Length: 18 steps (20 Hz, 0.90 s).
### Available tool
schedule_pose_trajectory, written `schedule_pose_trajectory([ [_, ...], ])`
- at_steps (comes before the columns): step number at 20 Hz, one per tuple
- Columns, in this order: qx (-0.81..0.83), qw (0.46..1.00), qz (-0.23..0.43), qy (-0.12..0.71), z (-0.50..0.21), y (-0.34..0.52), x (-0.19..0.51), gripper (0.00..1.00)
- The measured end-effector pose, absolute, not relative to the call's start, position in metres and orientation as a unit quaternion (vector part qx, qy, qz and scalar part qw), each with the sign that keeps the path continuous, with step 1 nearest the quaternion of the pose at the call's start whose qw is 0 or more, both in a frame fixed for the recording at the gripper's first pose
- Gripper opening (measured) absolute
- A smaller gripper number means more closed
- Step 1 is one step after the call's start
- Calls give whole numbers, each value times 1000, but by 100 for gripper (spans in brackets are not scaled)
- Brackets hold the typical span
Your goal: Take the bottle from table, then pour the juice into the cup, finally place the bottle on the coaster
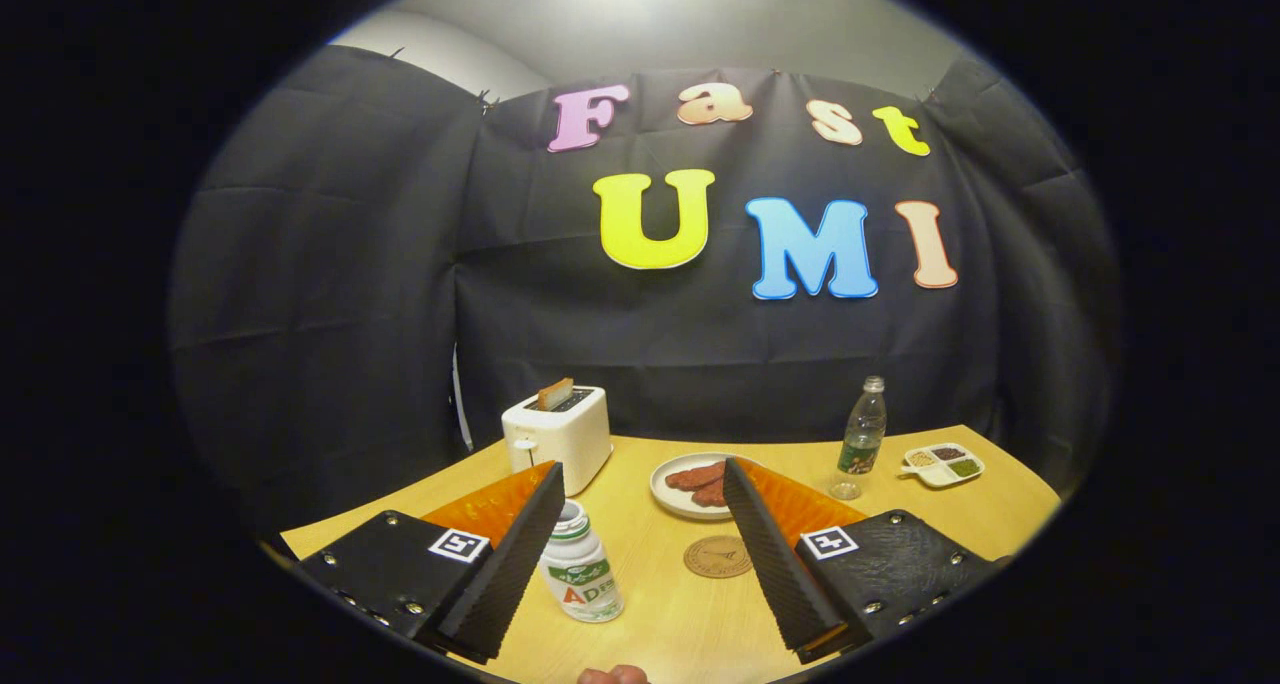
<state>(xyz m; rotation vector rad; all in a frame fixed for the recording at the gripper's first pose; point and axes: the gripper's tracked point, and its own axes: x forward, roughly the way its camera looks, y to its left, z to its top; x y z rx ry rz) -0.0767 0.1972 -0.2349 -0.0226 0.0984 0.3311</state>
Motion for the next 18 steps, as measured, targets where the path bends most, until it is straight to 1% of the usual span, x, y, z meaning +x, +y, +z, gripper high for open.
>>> schedule_pose_trajectory([
  [7, -26, 983, 171, 54, -283, 226, -69, 98],
  [12, -27, 981, 174, 87, -328, 241, -53, 98],
  [15, -48, 980, 162, 102, -347, 246, -40, 98],
  [18, -52, 982, 154, 95, -353, 246, -35, 98],
])
